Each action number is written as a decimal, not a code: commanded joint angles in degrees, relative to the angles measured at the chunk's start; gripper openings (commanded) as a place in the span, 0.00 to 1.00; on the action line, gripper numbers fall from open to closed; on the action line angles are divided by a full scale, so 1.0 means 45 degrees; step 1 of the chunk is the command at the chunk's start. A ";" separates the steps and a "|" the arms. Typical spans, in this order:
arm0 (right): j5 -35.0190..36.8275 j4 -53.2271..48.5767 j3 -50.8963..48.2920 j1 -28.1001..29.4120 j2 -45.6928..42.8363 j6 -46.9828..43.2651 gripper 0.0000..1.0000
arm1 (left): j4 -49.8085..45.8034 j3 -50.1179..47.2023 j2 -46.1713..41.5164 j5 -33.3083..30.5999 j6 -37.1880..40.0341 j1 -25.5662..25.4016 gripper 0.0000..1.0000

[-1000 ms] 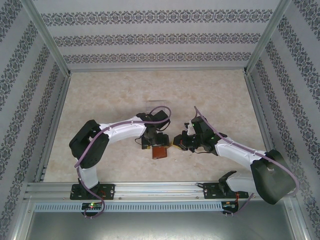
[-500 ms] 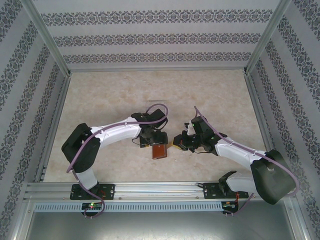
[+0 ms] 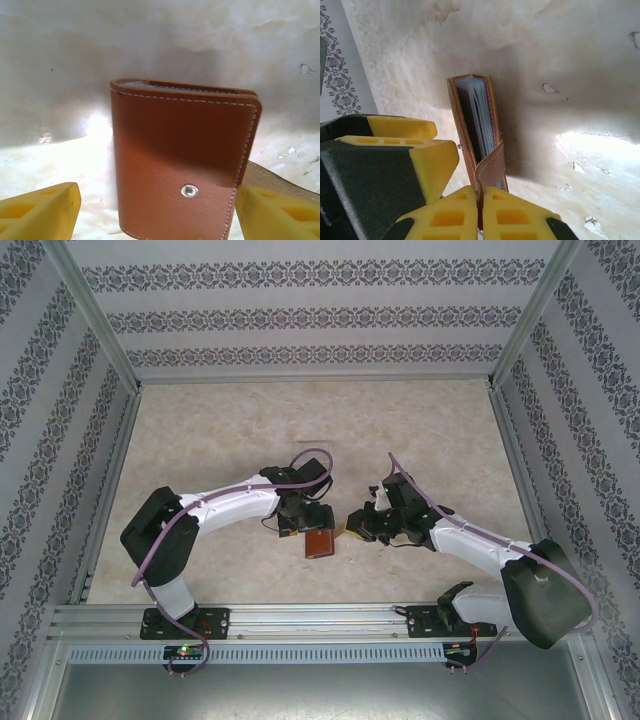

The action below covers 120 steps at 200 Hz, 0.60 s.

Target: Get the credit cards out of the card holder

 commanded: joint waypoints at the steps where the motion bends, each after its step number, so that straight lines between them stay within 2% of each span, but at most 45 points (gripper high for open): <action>1: -0.0071 -0.0171 0.0218 0.0155 -0.0153 -0.0092 0.10 | 0.0416 0.0089 0.0024 0.0329 -0.0159 0.0110 0.83; 74: -0.0049 -0.0205 0.0218 0.0157 -0.0192 -0.0072 0.10 | 0.0467 -0.0055 0.0634 0.0611 -0.0138 0.0110 0.83; 120: -0.0001 -0.0232 0.0169 0.0156 -0.0289 -0.0051 0.10 | 0.0152 0.0029 0.0584 0.0284 -0.0119 0.0110 0.80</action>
